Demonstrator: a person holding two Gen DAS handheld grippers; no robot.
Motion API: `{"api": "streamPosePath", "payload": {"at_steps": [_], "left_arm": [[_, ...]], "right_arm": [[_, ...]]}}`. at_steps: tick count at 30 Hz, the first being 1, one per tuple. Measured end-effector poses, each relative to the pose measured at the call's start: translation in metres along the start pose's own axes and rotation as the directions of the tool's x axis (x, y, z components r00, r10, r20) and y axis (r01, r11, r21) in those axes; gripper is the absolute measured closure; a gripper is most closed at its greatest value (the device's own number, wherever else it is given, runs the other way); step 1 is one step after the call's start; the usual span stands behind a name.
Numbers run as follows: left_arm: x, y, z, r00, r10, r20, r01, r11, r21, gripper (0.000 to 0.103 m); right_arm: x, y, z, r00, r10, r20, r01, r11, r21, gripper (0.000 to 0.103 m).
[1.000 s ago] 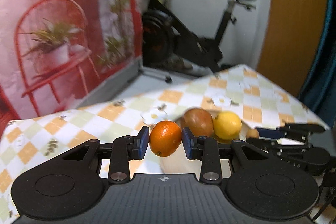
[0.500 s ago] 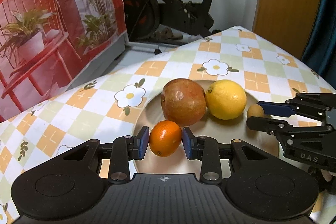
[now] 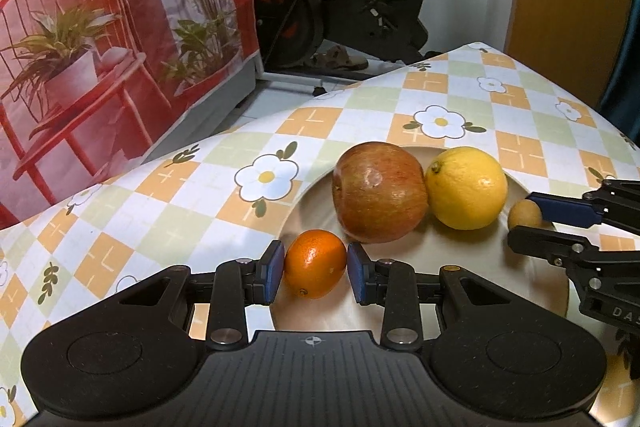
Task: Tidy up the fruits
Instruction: 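Carry the tangerine over the plate with the left tool while the right tool sets the kiwi on the plate, then lower the tangerine onto the plate and open the left tool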
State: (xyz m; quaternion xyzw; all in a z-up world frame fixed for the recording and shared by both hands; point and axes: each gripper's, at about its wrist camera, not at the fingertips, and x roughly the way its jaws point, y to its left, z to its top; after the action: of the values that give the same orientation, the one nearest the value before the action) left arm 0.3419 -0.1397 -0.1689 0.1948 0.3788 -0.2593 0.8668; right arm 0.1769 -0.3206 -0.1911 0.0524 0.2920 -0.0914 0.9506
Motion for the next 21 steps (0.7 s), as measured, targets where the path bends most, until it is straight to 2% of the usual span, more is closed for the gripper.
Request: {"api": "streamPosePath", "payload": {"at_steps": [9, 14, 21], "left_arm": [[0.008, -0.002, 0.005, 0.999, 0.032, 0.006, -0.032, 0.999, -0.012, 0.066], [0.008, -0.001, 0.007, 0.999, 0.042, 0.011, -0.041, 0.998, -0.041, 0.064], [-0.005, 0.003, 0.004, 0.998, 0.034, 0.043, -0.031, 0.996, -0.081, 0.062]], "right_arm": [[-0.002, 0.001, 0.000, 1.000, -0.001, 0.008, 0.001, 1.000, -0.001, 0.076], [-0.006, -0.001, -0.001, 0.999, 0.009, 0.033, -0.009, 1.000, 0.001, 0.070], [-0.010, -0.010, 0.000, 0.998, 0.031, 0.057, -0.032, 0.999, 0.032, 0.069]]}}
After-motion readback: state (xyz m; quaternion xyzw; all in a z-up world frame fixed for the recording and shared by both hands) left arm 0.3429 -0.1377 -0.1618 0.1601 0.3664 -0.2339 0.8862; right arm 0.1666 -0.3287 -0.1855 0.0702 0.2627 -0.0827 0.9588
